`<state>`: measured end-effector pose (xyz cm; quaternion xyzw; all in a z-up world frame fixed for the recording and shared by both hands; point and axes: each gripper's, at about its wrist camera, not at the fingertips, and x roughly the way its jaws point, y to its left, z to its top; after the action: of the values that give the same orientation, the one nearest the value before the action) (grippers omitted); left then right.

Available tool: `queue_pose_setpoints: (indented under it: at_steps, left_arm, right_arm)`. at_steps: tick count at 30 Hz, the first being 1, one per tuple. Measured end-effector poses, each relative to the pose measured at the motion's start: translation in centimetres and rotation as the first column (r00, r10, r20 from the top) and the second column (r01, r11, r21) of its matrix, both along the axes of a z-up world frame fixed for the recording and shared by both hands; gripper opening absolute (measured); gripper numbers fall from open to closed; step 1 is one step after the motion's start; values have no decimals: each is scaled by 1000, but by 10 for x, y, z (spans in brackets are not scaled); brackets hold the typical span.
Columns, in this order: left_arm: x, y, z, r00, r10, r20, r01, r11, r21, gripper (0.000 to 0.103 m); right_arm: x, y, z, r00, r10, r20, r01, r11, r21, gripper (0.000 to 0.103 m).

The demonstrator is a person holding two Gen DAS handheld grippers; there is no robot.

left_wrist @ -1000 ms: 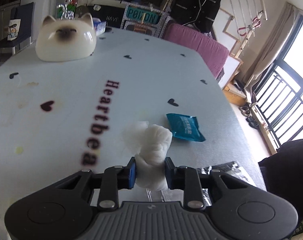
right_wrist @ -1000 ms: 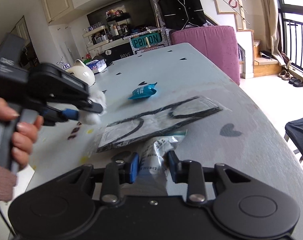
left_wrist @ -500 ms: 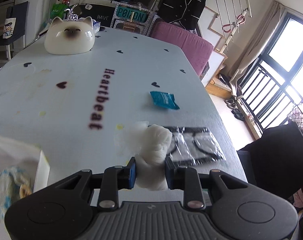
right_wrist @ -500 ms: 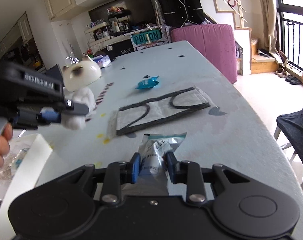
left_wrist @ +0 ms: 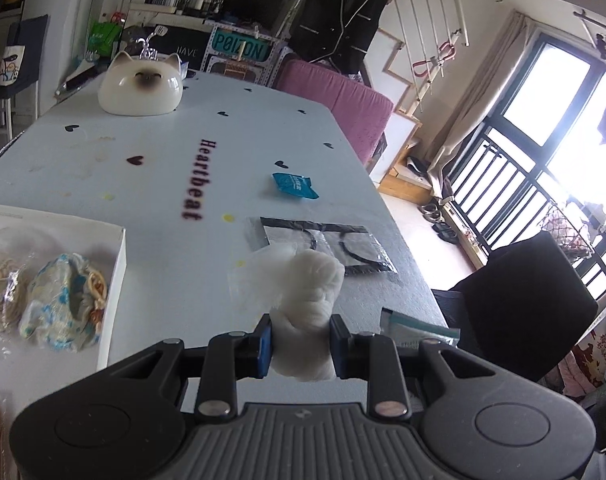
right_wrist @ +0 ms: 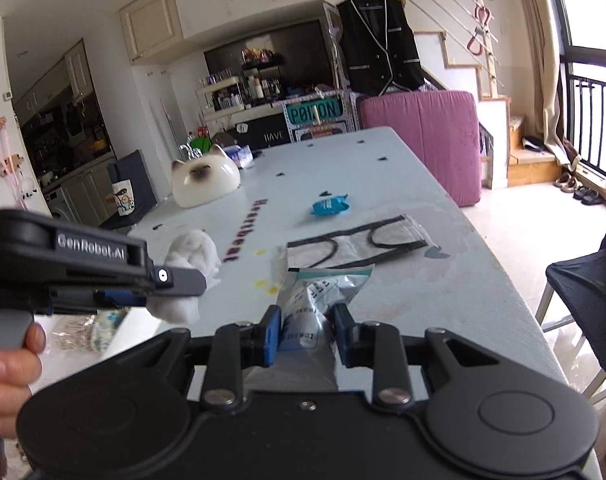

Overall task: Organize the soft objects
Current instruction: 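Carry the cloth to the tray with the left tool while the right carries the packet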

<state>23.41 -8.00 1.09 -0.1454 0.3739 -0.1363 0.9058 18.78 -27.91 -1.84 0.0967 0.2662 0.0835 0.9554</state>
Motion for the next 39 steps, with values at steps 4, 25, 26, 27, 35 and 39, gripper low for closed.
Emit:
queue_pose_setpoints:
  at_steps: [4,25,26,27,35,39]
  left_arm:
    - [-25,5,2,999,-25,27,24,1000,20,30]
    - [-85,78,7,996,-27,90,24,999,40,30]
    - [-86,83,8,995,-25,93,21,999,45,30]
    - [-87,90,9,995,-21,96,16,999,50,30]
    - [-87,140,19,992,44,122,-54,995,81,30]
    - [-82,171,21,988,93,123,-106,989,103,30]
  right_arm:
    - [-21,6,8,1000,-15,25,15,1000,-1,29]
    - [-63,44,11,998,-31,51,29,998,54,29]
    - [-63,47,11,998,-27,49,24,998,60,29]
    - [-63,51,11,999,-21,47,18,998,65,29]
    - [-53,83,15,998,32,48,-35,997,70,29]
    - [-44,99,18,997,70,41,-74,994,82,29]
